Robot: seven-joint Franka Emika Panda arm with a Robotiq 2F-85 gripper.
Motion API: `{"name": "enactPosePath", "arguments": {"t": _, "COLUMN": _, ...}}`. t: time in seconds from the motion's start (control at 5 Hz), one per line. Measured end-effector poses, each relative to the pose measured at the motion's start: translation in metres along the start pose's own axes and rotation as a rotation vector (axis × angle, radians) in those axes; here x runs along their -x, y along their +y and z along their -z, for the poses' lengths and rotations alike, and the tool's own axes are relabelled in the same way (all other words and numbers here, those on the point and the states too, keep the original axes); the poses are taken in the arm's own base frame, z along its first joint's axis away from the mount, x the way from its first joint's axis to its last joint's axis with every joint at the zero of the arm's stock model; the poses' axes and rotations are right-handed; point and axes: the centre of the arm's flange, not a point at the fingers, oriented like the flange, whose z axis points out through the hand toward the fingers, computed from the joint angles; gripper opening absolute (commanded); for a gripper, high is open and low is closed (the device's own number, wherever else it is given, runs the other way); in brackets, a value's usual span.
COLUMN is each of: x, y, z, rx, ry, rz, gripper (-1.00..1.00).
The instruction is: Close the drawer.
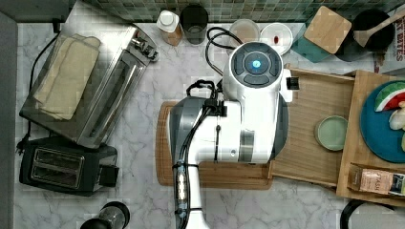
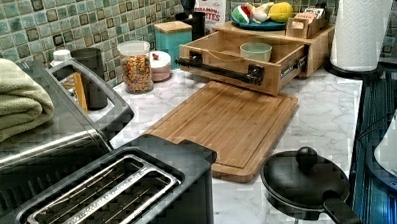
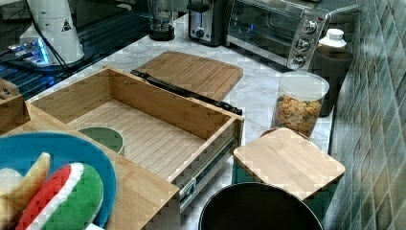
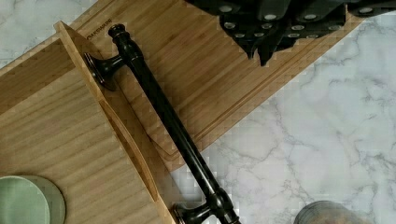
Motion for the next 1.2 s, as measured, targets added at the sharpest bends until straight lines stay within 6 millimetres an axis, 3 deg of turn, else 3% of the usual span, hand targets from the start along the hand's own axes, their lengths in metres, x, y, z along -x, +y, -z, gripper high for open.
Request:
{"name": "enactPosePath", "arguments": {"t": 0.6, "x": -0.005, "y": -0.002, "z": -0.019, "rx": 0.022, "ry": -0.019, "rz": 0.013, "gripper": -1.00}}
{"name": "enactPosePath", "arguments": {"t": 0.8, "x": -0.020, "y": -0.010, "z": -0.047, "rx": 0.049, "ry": -0.005, "rz": 0.120, "gripper": -1.00}}
{"name": "enactPosePath", "arguments": {"t": 1.2, "x": -0.037, "y": -0.024, "z": -0.131, "rx": 0.114, "ry": -0.099, "rz": 0.199, "gripper": -1.00}}
